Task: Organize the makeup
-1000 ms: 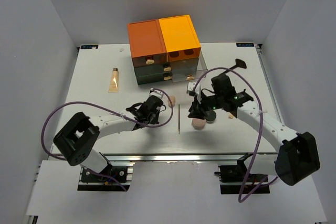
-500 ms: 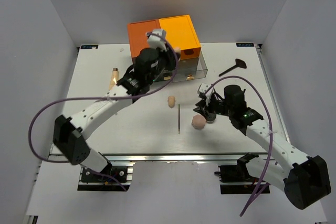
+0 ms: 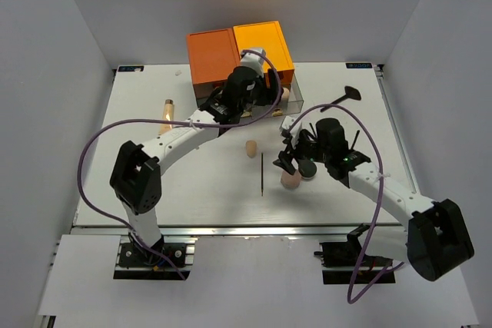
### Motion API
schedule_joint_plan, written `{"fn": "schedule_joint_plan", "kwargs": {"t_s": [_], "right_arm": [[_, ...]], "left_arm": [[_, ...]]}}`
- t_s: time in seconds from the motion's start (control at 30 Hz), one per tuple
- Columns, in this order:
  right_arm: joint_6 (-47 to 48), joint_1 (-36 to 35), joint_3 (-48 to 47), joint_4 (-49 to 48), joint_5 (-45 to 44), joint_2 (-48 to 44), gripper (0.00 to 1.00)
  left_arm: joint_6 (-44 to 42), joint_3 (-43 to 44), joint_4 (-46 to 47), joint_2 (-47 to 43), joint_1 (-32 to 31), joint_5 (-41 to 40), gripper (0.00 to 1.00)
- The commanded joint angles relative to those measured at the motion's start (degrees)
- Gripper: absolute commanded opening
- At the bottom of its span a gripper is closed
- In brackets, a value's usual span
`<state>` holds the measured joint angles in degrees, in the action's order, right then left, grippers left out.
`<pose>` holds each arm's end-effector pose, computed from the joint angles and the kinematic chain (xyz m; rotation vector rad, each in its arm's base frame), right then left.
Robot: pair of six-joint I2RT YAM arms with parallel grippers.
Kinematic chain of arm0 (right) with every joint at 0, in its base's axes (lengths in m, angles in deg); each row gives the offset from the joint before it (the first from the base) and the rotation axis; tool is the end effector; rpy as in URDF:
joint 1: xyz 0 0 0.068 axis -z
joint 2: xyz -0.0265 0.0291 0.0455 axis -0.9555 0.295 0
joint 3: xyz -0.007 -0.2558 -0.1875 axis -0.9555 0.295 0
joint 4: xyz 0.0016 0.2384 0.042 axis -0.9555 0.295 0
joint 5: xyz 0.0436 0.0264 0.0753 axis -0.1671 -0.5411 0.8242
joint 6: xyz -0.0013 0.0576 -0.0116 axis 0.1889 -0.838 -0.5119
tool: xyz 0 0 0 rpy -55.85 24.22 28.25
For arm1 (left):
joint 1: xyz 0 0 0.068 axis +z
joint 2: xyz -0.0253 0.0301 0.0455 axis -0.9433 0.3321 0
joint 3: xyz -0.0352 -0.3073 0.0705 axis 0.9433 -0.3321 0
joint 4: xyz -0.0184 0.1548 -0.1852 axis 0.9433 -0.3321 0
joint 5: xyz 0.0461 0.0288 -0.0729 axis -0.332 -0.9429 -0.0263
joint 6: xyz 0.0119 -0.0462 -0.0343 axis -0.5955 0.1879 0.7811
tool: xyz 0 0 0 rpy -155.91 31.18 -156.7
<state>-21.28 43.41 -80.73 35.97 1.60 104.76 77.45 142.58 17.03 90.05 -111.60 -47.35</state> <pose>0.1892 0.1290 0.2968 -1.1556 1.6375 0.5349 0.3307 -0.2790 0.3757 0.1847 1.9374 -0.6190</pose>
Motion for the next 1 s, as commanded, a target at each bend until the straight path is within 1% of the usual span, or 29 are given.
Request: {"fn": "schedule_joint_plan", "kwargs": {"t_s": [0.0, 0.1, 0.17, 0.2, 0.23, 0.27, 0.3, 0.33, 0.37, 0.4, 0.43, 0.47, 0.5, 0.53, 0.57, 0.6, 0.63, 0.67, 0.7, 0.73, 0.8, 0.83, 0.9, 0.97], "right_arm": [[-0.52, -1.07, -3.53, -2.27, 0.42, 1.92, 0.81], [-2.10, -1.07, -3.97, -2.80, 0.85, 2.81, 0.81], [-2.28, -1.07, -3.54, -3.32, 0.86, 2.46, 0.82], [-2.28, -1.07, -3.36, -3.24, 0.94, 2.19, 0.82], [-2.45, -1.07, -3.53, -2.97, 1.38, 2.02, 0.82], [-3.67, -1.07, -3.71, -2.88, 1.38, 1.93, 0.81], [-4.47, -1.07, -3.45, -3.58, 1.64, 1.84, 0.79], [-5.43, -1.33, -3.10, -4.81, 0.60, 1.84, 0.76], [-7.18, -3.25, -2.31, -6.64, -2.28, 1.93, 0.72], [-9.64, -4.83, -1.96, -9.80, -6.14, 2.54, 0.72], [-10.10, -6.76, -2.04, -10.70, -14.01, 4.89, 0.72], [-10.45, -9.74, -2.56, -10.71, -16.96, 6.48, 0.74], [-12.19, -10.99, -4.13, -10.27, -20.90, 8.24, 0.75], [-13.17, -11.96, -4.76, -10.18, -21.64, 11.48, 0.77], [-13.87, -13.53, -5.37, -10.35, -22.17, 12.90, 0.78], [-15.97, -14.33, -5.90, -11.05, -23.04, 14.13, 0.79], [-17.12, -15.12, -6.26, -13.23, -26.36, 16.58, 0.79], [-18.35, -15.83, -6.69, -14.12, -28.91, 17.91, 0.79], [-20.97, -16.01, -8.00, -15.35, -33.64, 19.32, 0.79], [-21.96, -16.36, -8.97, -15.54, -36.29, 22.20, 0.80], [-22.84, -16.54, -10.91, -15.80, -42.17, 25.03, 0.78], [-23.28, -16.54, -12.22, -16.76, -43.34, 27.31, 0.76], [-23.37, -16.54, -12.85, -17.91, -44.14, 28.90, 0.75], [-23.46, -16.71, -13.55, -19.23, -43.18, 30.14, 0.74]], "left_arm": [[-0.30, 4.54, 0.91, -6.71, 0.30, -2.77, 0.81], [1.27, 2.09, 2.49, -12.15, 0.39, -4.53, 0.81], [3.11, -3.35, 5.11, -15.93, 0.48, -5.15, 0.81], [3.91, -5.54, 5.92, -19.95, 0.48, -5.50, 0.81], [4.61, -10.09, 6.97, -22.16, 0.48, -6.46, 0.81], [6.19, -12.49, 7.41, -24.36, 0.56, -7.26, 0.80], [7.07, -15.03, 7.59, -28.64, 0.56, -8.31, 0.74], [8.12, -17.76, 7.51, -30.86, 0.56, -10.67, 0.70], [10.57, -23.53, 7.25, -32.97, 0.74, -11.74, 0.66], [12.08, -26.72, 7.07, -37.08, 1.09, -12.70, 0.61], [13.66, -29.79, 6.55, -39.21, 1.18, -13.50, 0.60], [16.63, -35.74, 6.37, -41.15, 1.27, -14.64, 0.61], [18.31, -38.50, 5.49, -44.91, 1.35, -15.34, 0.70], [22.33, -41.14, 4.79, -46.86, 1.35, -17.09, 0.75], [24.03, -43.60, 4.43, -48.71, 1.35, -17.63, 0.77], [25.52, -48.41, 4.43, -50.64, 1.35, -18.33, 0.77], [28.76, -50.46, 3.91, -54.40, 1.35, -18.95, 0.78], [30.09, -52.13, 3.90, -56.18, 1.35, -20.61, 0.78], [31.33, -55.02, 1.82, -57.94, 1.27, -21.32, 0.78], [33.17, -56.01, 1.10, -61.17, 1.35, -21.94, 0.78], [34.59, -58.11, -1.18, -64.09, 1.35, -24.05, 0.78], [35.11, -58.56, -1.98, -66.20, 1.27, -24.49, 0.78], [35.64, -58.92, -4.43, -67.79, 1.27, -25.54, 0.78], [35.73, -59.00, -5.67, -68.85, 1.35, -25.72, 0.79]]}}
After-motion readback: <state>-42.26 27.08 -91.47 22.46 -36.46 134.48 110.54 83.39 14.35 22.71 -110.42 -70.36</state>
